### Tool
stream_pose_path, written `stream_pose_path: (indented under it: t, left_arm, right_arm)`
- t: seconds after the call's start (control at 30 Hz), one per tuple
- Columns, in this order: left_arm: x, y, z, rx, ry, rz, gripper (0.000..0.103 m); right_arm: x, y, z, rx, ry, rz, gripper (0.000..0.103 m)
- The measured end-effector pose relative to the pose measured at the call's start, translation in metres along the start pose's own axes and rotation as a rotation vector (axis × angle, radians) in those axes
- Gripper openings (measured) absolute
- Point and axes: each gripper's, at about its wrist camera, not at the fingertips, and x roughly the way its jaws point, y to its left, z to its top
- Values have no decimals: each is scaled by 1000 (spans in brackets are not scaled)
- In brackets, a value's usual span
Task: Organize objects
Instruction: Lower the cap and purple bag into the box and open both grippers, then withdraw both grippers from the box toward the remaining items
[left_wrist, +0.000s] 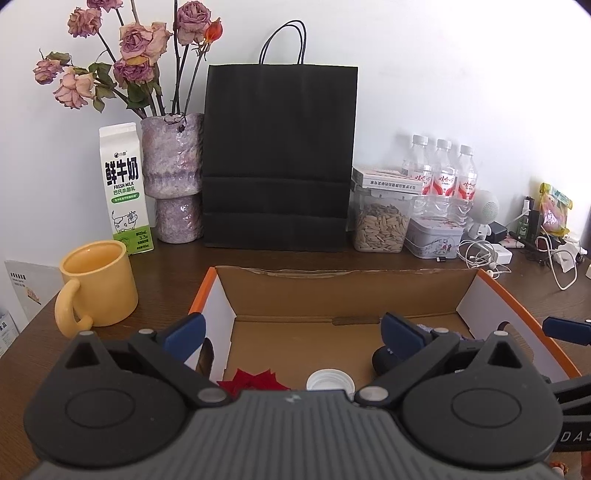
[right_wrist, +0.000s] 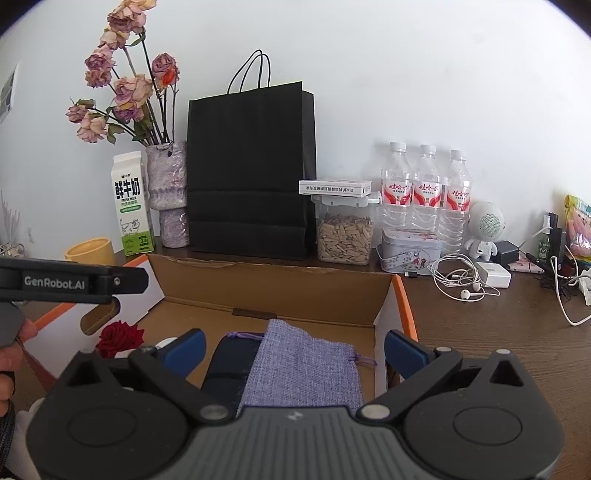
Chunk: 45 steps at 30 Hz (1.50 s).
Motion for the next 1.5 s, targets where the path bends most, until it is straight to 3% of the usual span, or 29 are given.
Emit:
stream_pose_path:
  t: [0.77, 1.5]
  left_arm:
    - [-63, -10, -16, 23, -82, -26, 103]
    - [-132, 3, -60, 26, -20, -15, 103]
  right_arm:
    - [-51, 16, -13, -39, -41, -18, 103]
    - [-122, 29, -62, -30, 23, -20, 103]
